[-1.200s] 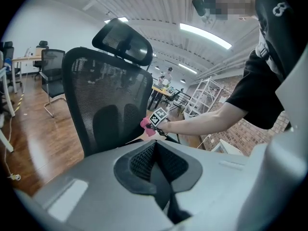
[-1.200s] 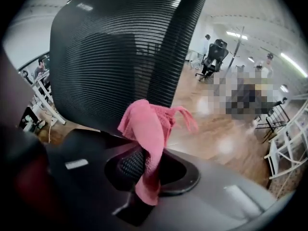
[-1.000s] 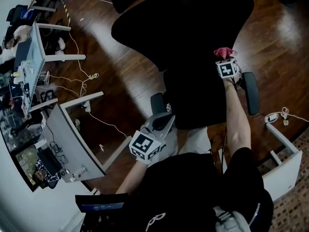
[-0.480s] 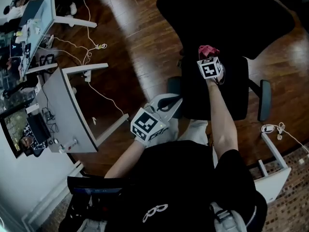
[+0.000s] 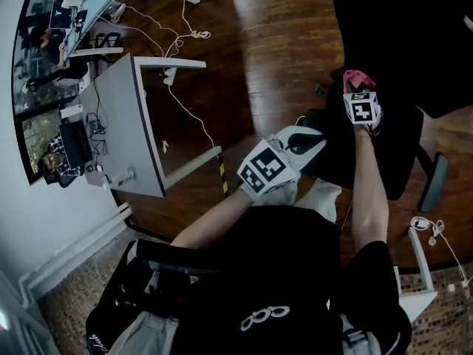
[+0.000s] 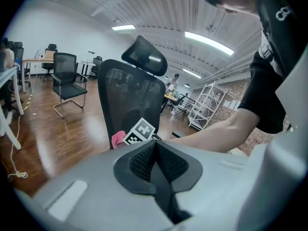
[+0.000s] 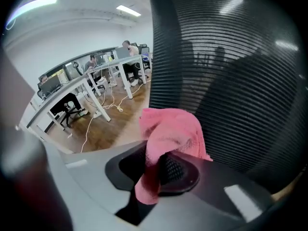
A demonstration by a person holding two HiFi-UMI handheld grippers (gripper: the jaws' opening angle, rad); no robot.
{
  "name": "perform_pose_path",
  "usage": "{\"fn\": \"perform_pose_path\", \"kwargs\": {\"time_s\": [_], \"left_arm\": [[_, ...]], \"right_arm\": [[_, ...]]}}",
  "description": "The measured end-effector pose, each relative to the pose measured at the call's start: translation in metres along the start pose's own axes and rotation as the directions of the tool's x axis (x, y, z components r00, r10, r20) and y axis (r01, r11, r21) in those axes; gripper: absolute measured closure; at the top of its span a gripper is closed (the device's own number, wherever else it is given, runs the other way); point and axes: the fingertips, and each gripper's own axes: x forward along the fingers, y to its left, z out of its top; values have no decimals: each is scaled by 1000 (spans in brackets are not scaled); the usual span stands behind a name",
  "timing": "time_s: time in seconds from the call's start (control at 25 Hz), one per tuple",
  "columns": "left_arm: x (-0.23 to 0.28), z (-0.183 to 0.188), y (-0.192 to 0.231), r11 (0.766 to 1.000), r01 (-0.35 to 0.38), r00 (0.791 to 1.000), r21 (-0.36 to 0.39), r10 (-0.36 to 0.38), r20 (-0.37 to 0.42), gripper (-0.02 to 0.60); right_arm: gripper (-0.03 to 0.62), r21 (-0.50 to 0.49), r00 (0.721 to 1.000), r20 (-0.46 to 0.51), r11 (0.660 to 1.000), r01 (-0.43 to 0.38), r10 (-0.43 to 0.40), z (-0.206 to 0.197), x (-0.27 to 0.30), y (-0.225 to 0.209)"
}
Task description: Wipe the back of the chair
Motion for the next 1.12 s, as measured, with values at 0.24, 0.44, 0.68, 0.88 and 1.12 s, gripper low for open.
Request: {"fn": "perform_pose_path", "kwargs": {"time_s": [0.24,0.44,0.68,0.88,1.12], "left_arm": [[5,-5,-9,1000,12,1000,1,-12,-11,594],[25,0,-22,999,35,999,-4,-35,-27,594],[47,12,-32,999,43,998,-2,-43,-34,594],[67,19,-35,999,41,998,3,-41,-40,594],[83,27,-35,999,48,998,4,-48,-42,594]], "right_arm": [[545,42,996,-36,996,81,-80,-36,-17,-53],[545,102,984,-84,981,166,-158,-77,-41,-127],[545,124,955,-179,958,259,-235,-130,-74,-206],[545,156,931,-243,937,313,-271,-174,-100,-254],[545,218,912,-271,903,371,-309,-211,-126,-294]]}}
